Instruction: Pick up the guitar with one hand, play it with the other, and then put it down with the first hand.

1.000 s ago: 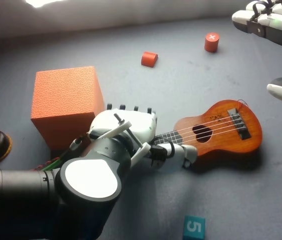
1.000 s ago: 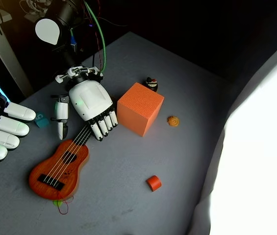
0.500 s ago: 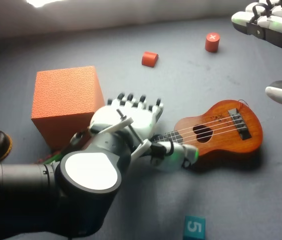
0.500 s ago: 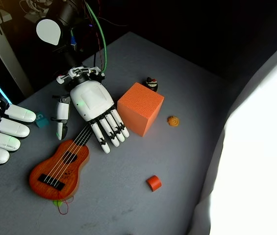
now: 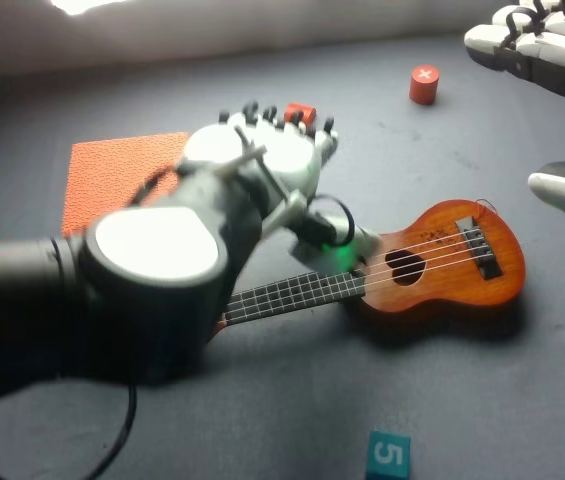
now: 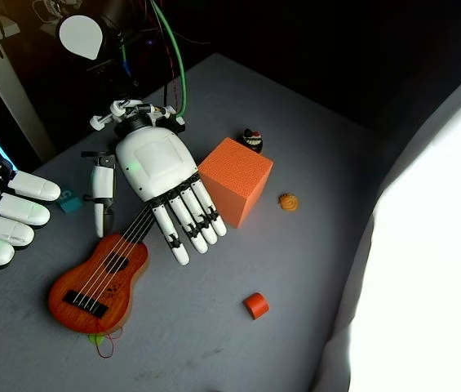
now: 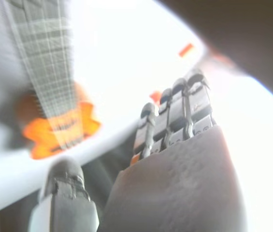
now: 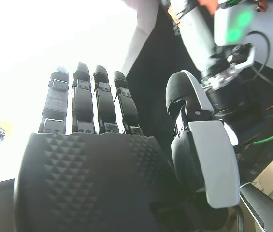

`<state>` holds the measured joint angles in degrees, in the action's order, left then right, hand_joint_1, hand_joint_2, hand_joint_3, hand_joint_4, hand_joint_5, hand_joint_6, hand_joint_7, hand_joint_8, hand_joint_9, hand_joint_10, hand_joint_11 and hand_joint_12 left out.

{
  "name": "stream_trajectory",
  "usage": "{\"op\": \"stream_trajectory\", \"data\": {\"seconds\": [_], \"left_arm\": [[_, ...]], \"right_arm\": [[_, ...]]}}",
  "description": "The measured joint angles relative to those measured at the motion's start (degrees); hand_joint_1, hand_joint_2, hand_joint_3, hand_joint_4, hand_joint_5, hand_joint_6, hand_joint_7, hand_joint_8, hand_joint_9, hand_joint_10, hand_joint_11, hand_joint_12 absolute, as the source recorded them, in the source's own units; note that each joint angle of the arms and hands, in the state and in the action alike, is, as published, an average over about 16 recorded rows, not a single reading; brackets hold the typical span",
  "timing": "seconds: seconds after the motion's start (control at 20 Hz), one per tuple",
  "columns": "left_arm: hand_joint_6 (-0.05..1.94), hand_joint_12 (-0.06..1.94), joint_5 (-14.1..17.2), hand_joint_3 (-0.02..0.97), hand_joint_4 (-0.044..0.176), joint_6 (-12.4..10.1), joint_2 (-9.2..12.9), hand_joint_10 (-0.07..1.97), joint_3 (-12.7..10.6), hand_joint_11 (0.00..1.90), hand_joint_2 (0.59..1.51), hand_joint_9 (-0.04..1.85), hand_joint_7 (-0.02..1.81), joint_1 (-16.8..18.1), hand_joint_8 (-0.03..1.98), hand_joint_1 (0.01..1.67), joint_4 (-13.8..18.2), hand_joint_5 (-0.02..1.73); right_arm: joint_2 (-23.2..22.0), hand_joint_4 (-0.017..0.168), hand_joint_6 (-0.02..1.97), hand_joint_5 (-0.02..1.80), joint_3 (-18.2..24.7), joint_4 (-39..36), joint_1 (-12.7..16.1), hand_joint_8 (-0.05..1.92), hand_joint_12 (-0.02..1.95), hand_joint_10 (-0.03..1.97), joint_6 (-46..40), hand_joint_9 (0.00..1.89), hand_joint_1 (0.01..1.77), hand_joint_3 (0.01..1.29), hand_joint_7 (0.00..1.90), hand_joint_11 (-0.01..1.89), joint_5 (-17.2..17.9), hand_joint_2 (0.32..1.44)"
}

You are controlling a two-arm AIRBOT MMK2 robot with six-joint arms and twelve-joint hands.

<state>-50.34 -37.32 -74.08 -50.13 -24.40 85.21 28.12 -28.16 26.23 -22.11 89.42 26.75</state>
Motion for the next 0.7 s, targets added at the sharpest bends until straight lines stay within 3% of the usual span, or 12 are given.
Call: {"op": "stream_trajectory", "data": {"seconds": [0.25,0.5,0.7], "left_arm": [[0.69,1.20,1.16,0.000,0.030,8.66,4.08,0.90,1.63,0.07,1.183,0.16,0.14,7.54,0.76,0.83,-8.32,0.14],[1.25,1.77,2.72,-0.005,0.006,20.20,8.05,1.46,3.36,0.13,1.184,0.24,0.21,15.22,1.32,1.15,-18.74,0.19],[1.55,1.89,3.70,0.006,0.002,28.99,10.39,1.72,4.55,0.22,1.148,0.30,0.27,20.04,1.61,1.23,-26.33,0.25]], "right_arm": [[0.00,0.004,0.46,0.24,0.01,0.02,0.00,0.15,1.01,0.73,-0.01,0.12,0.72,0.01,0.36,0.02,0.00,1.31],[0.00,0.004,0.87,0.30,0.03,0.04,-0.05,0.61,1.59,1.25,-0.01,0.15,0.87,0.01,0.41,0.04,0.01,1.28],[0.00,0.004,1.22,0.34,0.05,0.04,-0.14,1.05,1.82,1.57,-0.01,0.19,0.96,0.01,0.45,0.09,0.01,1.29]]}}
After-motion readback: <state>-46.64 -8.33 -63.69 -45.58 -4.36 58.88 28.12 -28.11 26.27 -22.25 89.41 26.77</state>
